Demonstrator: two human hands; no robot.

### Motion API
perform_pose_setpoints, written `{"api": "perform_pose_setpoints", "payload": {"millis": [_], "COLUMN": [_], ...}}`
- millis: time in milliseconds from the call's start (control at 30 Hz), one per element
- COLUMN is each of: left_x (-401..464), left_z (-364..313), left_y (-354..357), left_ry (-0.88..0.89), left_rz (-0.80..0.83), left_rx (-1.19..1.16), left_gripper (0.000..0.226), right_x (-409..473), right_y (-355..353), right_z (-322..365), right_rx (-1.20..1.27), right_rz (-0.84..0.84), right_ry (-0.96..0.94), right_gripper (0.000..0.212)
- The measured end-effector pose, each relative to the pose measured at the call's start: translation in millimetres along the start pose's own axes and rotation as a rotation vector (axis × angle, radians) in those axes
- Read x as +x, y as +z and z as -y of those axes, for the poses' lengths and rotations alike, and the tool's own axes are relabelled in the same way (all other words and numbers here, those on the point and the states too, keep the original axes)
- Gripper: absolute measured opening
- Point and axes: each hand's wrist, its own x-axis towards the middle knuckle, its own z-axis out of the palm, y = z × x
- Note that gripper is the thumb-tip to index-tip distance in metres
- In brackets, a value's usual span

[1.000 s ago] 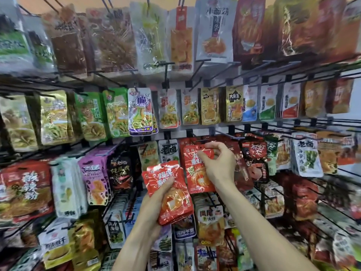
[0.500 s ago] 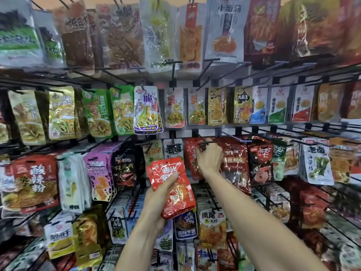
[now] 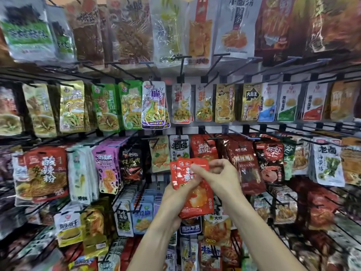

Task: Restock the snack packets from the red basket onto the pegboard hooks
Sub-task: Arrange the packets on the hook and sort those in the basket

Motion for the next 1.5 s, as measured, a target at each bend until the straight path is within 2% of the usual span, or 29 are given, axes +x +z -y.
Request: {"api": "perform_pose_setpoints", "payload": {"millis": [67,233,467,533,600,667,733,867,1067,1267,1400,1500], "left_x": [1.6,4.1,-1.5,0.1,1.0,2.3,1.3,-2.4,-7.1,-7.3,-2.7,-0.1], "left_z": [2.2,8.3,0.5,0.6,0.9,0.4,-0.7,-2.8,-6.4,-5.9,-4.0,-1.3], "left_y": [1.9,1.5,4.6,3.4,-1.1,-7.4,-11.6,-15.1,-20.0,-12.8,-10.8,-10.2], "left_ry": [0.007,-0.009,-0.103,-0.091,-0.075,-0.069,-0.064,-0.039,-0.006,-0.018,-0.022,-0.033], "left_rz": [-0.003,0.027,0.02,-0.024,-0.08,-0.139,-0.139,-0.139,-0.131,-0.1,-0.088,-0.078], "left_rx": [0.046,0.093,-0.13,-0.171,-0.211,-0.222,-0.227,-0.202,-0.181,-0.153,-0.132,-0.117], "left_gripper": [0.076,0.088,0.061,0.069,0.09,0.099,0.096,0.07,0.059,0.065,0.064,0.071], "right_x": [1.6,4.9,11.9,16.8,21.3,27.9,32.8,37.4,52.4,92.8,98.9,85.4], "right_y": [-3.1,-10.8,-9.3,-8.3,-9.6,-11.3,-10.8,-11.0,-3.6,29.6,36.5,31.6], "right_z": [2.1,-6.3,-14.7,-10.0,-0.9,5.5,8.7,6.6,2.8,-2.4,-1.0,-7.9], "right_rx": [0.023,0.118,0.214,0.157,0.098,0.038,-0.025,-0.12,-0.281,-0.402,-0.402,-0.372], "right_rz": [0.019,0.03,-0.112,-0.169,-0.221,-0.246,-0.258,-0.286,-0.308,-0.379,-0.365,-0.314], "right_ry": [0.068,0.078,-0.144,-0.238,-0.309,-0.34,-0.344,-0.322,-0.291,-0.256,-0.226,-0.268], "right_gripper": [0.065,0.059,0.037,0.036,0.035,0.035,0.034,0.034,0.033,0.034,0.027,0.041]}}
